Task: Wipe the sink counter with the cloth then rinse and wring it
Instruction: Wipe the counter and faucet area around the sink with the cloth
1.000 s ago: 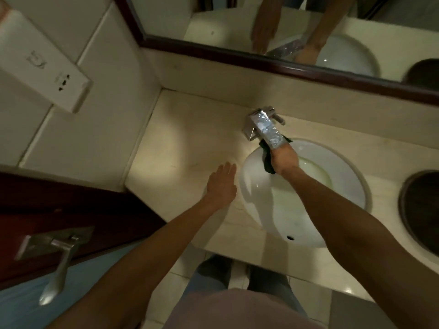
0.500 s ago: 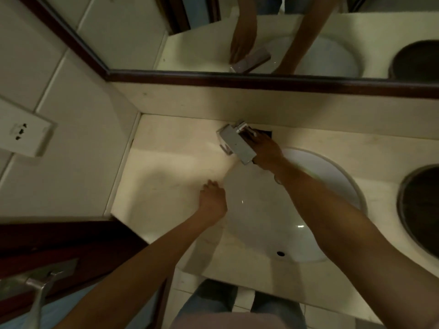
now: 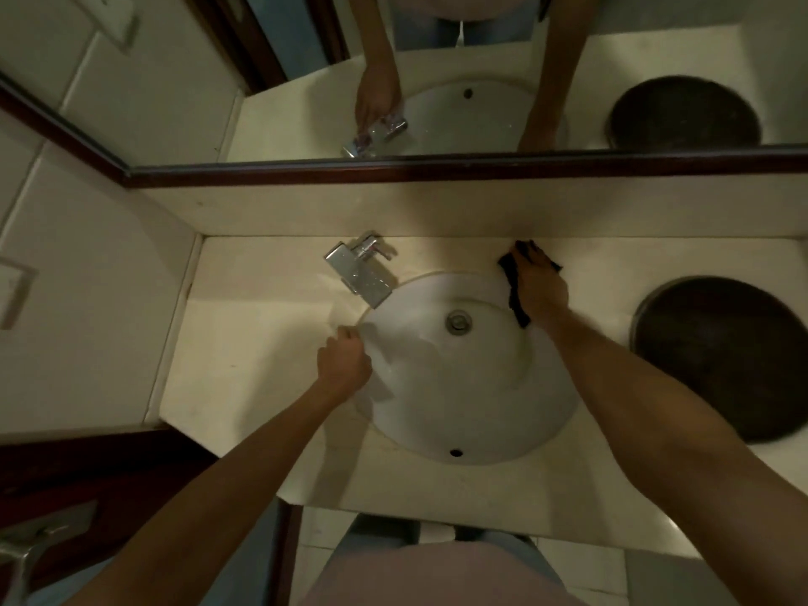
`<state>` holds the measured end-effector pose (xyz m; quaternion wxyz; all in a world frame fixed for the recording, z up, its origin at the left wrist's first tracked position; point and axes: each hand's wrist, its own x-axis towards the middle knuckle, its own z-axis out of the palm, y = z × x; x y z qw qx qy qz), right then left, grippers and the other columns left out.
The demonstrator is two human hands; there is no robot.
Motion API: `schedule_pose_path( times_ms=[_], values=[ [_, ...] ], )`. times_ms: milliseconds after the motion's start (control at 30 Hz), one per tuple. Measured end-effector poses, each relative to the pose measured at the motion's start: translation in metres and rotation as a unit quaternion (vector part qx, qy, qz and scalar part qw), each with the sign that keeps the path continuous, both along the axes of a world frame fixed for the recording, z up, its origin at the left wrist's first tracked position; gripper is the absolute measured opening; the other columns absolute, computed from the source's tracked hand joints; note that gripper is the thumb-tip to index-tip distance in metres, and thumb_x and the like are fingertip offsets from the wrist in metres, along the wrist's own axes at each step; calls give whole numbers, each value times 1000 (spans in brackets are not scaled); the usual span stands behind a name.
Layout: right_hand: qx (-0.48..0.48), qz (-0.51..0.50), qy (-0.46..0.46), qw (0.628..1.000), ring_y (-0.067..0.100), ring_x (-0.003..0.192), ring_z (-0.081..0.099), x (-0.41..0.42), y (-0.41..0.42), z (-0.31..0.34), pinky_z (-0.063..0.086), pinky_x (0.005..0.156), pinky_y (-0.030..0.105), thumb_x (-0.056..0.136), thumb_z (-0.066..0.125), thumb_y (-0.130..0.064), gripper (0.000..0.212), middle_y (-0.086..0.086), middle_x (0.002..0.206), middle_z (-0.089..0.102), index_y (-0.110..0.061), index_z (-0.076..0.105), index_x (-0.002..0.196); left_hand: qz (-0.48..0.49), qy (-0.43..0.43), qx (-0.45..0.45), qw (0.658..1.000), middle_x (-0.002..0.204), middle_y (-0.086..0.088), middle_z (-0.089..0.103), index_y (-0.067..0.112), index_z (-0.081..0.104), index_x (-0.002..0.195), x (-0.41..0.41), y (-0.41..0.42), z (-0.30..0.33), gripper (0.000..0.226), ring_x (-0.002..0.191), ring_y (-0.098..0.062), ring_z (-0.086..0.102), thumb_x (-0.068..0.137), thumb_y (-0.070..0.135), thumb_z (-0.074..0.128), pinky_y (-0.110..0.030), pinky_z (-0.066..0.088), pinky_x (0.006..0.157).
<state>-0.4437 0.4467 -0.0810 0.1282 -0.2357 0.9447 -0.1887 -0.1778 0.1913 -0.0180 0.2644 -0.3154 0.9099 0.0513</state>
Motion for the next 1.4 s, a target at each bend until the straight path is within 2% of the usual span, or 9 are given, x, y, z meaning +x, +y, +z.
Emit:
schedule_pose_path(
  times_ms=[200,300,533,700,900,1000,1133,1300,1400],
  values=[
    [-101,-239,81,962,33,143,35,1,93,23,35,117,42,97,49,-4,66,15,160,31,-14,24,158,-1,35,6,999,154,-28,32,-8,25,150,-10,17,-8,73,138,-42,38,90,22,54,-49,48,97],
    [-30,-309,58,949,37,148,27,-5,104,7,23,122,46,103,38,-18,54,21,162,26,0,30,154,24,21,21,999,157,-27,27,-9,19,152,-9,21,-13,76,143,-39,32,92,24,53,-48,45,101],
    [131,-174,85,972,43,151,16,-31,68,-28,11,125,49,107,25,-30,61,30,160,24,10,24,152,21,32,36,999,163,-21,17,-5,12,155,-4,17,-18,81,148,-32,27,92,22,54,-45,44,105],
    [79,-199,70,974,48,148,21,-18,-2,-30,13,124,55,101,29,-52,81,36,159,21,12,25,151,8,-10,31,999,165,-19,9,-5,4,156,-8,17,-15,89,152,-30,18,89,23,55,-42,39,110],
    [32,-231,8,972,53,144,28,10,-94,-17,19,122,58,100,39,-21,60,39,155,27,13,31,148,12,-45,29,998,166,-16,3,-1,2,157,-15,17,-14,88,153,-28,14,90,27,51,-42,35,113],
    [7,-125,26,992,48,143,32,39,-130,-18,21,122,54,94,41,-11,61,35,154,32,10,29,149,35,-16,77,996,168,-7,1,8,2,159,-9,6,-8,90,154,-22,12,88,25,53,-41,34,115],
    [66,98,25,993,40,146,29,48,-163,-20,21,124,46,74,73,-9,93,24,158,31,4,26,153,47,55,129,989,168,1,6,18,5,160,16,2,0,89,154,-25,12,87,20,55,-42,31,118],
    [-102,245,-87,960,26,123,56,61,-192,4,44,102,23,96,57,-10,53,2,143,55,-24,46,146,158,139,57,976,167,-2,9,18,6,160,104,8,3,82,153,-25,15,92,8,49,-37,27,117],
    [-154,166,-128,966,32,131,52,107,-189,3,39,108,27,98,48,-4,48,13,145,53,-7,48,145,209,97,23,973,168,-1,6,24,3,160,171,22,-1,85,153,-29,15,90,2,47,-41,28,118]
  ],
)
